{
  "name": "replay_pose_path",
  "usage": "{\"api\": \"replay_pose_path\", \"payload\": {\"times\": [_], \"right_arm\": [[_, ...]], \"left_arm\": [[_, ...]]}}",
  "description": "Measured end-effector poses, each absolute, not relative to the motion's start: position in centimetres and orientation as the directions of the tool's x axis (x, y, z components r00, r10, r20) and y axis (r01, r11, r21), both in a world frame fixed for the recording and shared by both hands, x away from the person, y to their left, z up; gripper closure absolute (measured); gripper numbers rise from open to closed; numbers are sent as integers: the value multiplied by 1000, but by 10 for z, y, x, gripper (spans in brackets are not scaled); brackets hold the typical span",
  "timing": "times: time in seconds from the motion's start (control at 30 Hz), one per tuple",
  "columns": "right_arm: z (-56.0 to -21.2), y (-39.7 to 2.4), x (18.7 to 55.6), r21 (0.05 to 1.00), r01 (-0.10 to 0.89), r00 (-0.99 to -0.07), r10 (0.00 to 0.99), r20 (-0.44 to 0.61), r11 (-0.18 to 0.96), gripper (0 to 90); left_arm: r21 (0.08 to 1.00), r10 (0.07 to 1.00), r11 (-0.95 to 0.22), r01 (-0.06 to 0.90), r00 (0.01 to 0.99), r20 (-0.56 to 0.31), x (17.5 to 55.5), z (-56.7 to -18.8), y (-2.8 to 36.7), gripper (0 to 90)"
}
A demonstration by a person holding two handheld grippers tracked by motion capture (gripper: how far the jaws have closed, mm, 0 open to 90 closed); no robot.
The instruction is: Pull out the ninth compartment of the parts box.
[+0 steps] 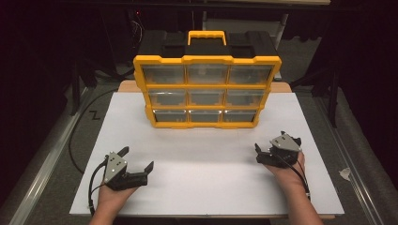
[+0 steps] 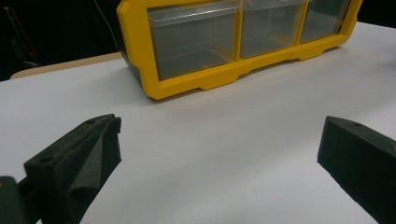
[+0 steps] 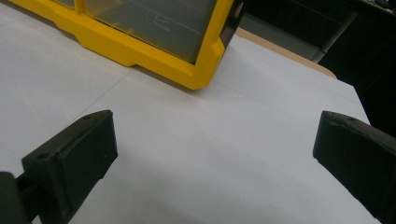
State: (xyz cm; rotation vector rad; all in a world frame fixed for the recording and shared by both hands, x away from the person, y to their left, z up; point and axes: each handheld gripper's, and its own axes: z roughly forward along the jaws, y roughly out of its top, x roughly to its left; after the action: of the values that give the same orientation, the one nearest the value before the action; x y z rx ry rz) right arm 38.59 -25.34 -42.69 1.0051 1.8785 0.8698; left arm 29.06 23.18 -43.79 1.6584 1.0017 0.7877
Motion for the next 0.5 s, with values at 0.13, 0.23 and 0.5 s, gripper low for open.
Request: {"api": "replay_pose_path", "payload": {"times": [0.13,0.23,0.5], "right_arm": [[-427,-250,385,832,306,-359,865,-351,464,10],[-428,-247,385,822,297,-367,852,-373,487,10],[-429,-239,383,788,281,-382,817,-432,548,10]], "left_arm": [[958,896,-150,244,443,27,291,-438,233,1],[959,897,-153,238,441,34,291,-438,234,1],[961,892,-150,234,450,30,290,-437,233,1]]}}
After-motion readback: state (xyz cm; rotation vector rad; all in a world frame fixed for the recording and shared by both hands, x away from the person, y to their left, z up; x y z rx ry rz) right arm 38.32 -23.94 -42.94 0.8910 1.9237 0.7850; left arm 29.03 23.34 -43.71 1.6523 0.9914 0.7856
